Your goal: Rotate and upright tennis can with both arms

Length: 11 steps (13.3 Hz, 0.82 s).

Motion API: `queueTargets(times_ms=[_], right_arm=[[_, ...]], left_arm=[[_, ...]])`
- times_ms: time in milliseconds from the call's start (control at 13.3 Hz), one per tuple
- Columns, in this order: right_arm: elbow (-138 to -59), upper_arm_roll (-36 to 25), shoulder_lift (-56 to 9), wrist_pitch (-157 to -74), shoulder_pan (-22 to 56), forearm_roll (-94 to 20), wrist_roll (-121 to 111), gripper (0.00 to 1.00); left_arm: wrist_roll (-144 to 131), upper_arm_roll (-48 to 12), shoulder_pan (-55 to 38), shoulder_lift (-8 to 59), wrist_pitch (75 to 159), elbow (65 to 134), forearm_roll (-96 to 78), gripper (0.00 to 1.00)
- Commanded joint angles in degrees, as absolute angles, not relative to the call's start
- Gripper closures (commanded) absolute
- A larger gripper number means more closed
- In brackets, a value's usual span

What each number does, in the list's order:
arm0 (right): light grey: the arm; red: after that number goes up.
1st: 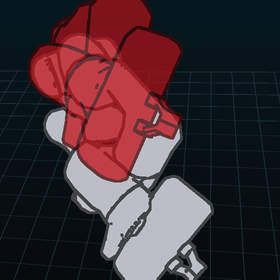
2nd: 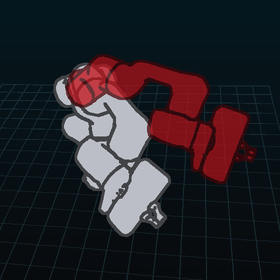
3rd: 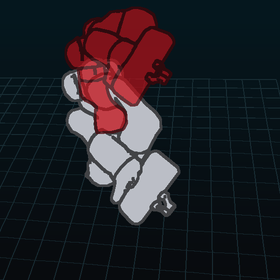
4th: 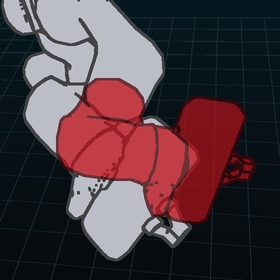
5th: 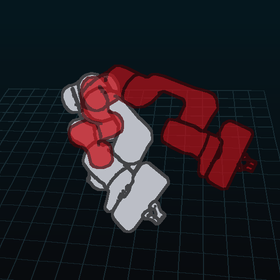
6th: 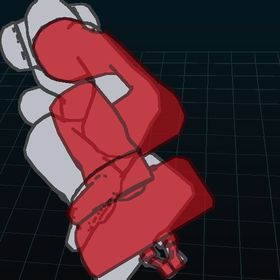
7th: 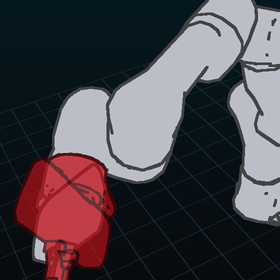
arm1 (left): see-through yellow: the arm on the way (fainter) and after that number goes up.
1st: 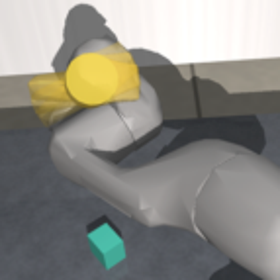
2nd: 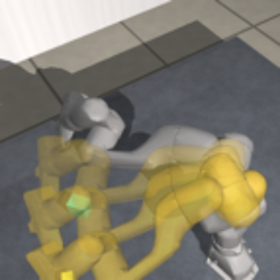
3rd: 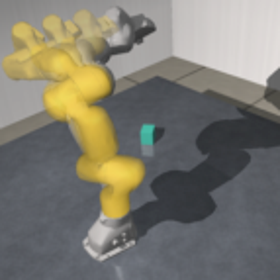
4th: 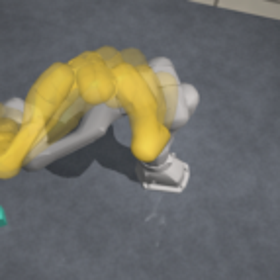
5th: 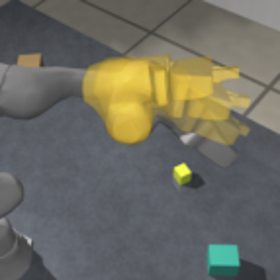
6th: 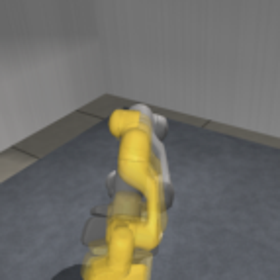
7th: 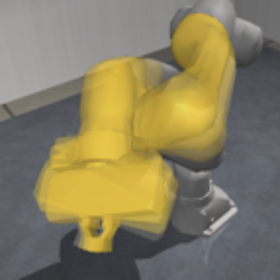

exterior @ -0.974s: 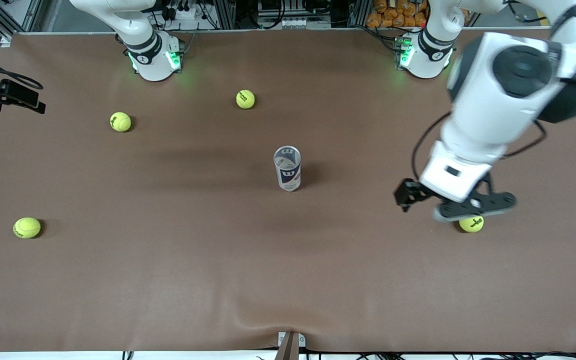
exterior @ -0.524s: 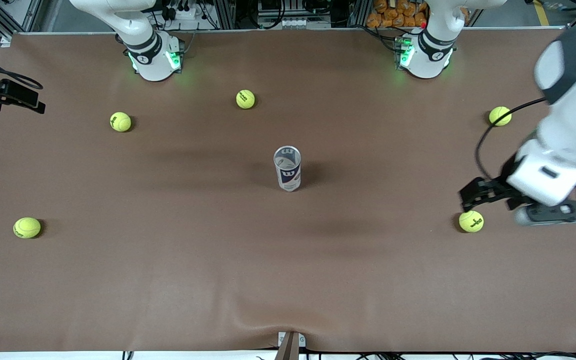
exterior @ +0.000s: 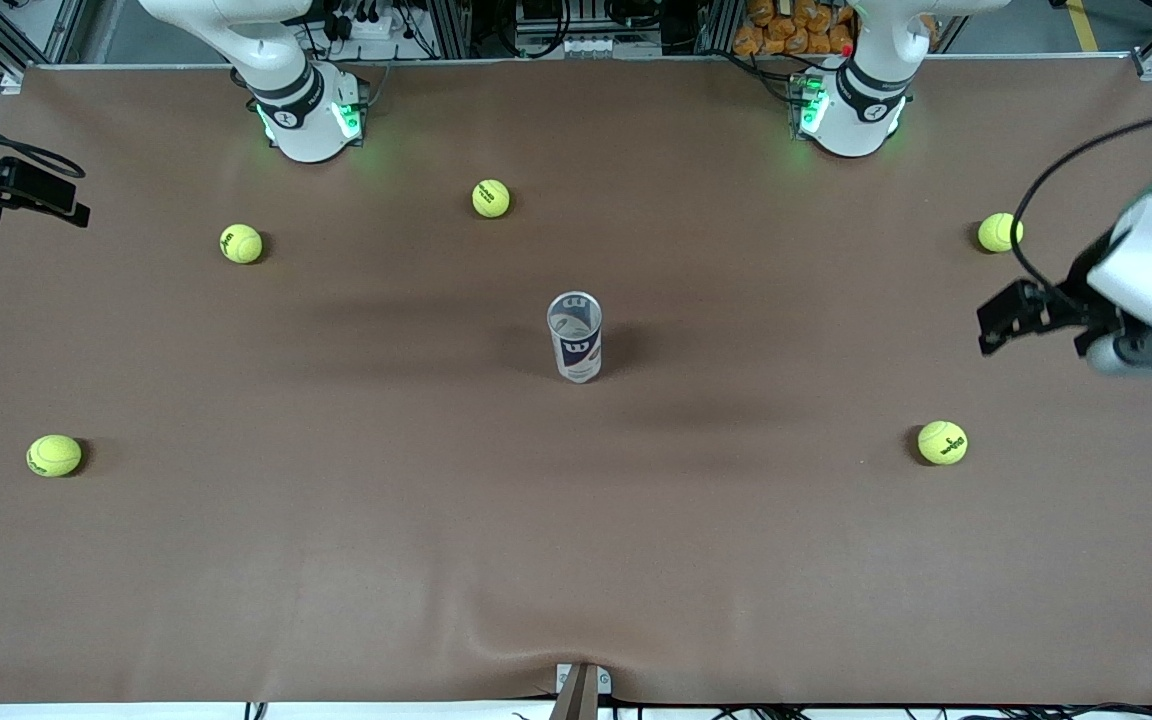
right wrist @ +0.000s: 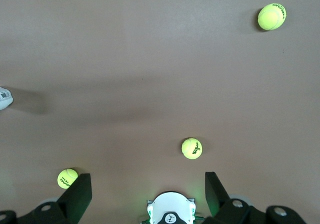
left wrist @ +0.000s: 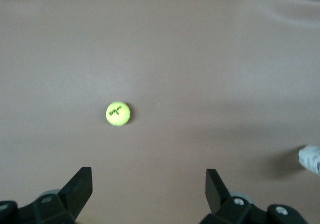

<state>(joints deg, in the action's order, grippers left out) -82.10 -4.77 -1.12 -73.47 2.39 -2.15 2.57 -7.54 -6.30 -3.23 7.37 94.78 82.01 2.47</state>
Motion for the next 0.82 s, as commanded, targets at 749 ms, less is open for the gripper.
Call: queueTargets(times_ms=[749], right_arm=[[-80.6,-5.1,-1.2,-72.9,2.9,-2.8,2.9,0.00]], left_arm=[[-1.0,-1.2,-3.5,-1.2,97.8,91.7,2.0,0.00]])
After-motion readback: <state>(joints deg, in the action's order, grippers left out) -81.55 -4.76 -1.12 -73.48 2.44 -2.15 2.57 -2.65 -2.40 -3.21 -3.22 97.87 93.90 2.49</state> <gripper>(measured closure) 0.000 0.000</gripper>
